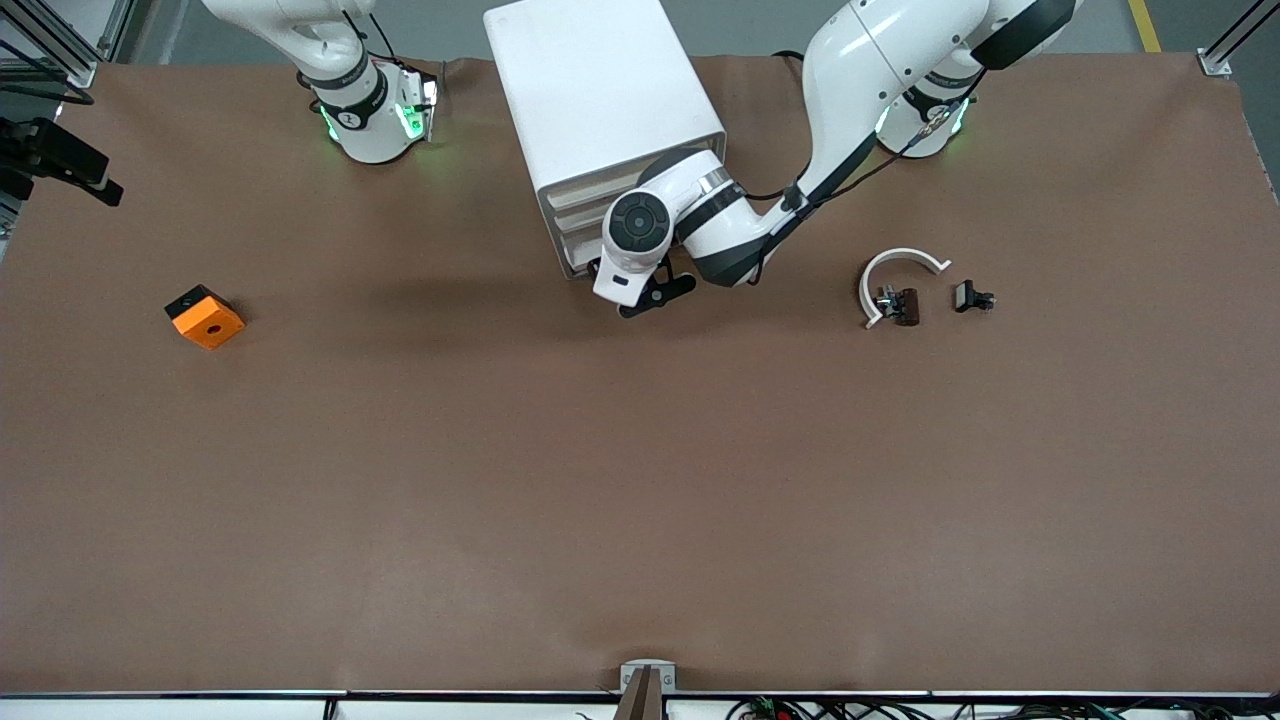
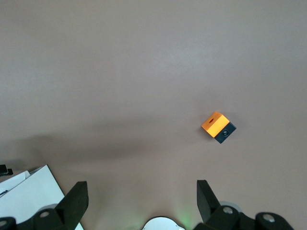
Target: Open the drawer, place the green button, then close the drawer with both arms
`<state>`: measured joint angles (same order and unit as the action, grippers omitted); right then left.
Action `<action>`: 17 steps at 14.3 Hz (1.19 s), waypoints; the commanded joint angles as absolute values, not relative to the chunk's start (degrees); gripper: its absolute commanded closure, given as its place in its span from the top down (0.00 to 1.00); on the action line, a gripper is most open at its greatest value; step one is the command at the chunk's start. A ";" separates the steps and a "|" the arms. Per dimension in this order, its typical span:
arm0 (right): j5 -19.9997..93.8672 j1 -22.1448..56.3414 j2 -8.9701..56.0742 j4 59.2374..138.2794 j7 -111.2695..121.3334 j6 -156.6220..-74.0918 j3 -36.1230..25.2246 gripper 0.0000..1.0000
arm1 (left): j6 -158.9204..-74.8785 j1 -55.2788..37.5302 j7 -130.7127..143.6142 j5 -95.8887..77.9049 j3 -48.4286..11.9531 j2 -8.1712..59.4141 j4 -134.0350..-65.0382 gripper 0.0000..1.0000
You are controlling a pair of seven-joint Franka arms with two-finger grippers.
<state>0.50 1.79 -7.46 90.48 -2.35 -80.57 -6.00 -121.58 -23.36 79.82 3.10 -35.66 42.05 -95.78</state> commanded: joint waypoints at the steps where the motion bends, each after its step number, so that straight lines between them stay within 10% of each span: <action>1: 0.70 -0.69 -9.14 92.46 -3.08 -81.56 -4.40 1.00 | -121.29 -23.12 81.21 2.11 -36.91 42.36 -95.62 1.00; 17: 1.41 -2.46 -12.22 97.56 -2.99 -85.08 -3.16 1.00 | -118.39 -20.66 80.86 -0.44 -36.39 44.30 -90.89 1.00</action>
<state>0.85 -1.18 -10.81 95.92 -2.41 -84.11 -4.03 -119.93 -22.41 81.02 0.52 -36.58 43.33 -93.99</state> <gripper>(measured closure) 0.000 0.000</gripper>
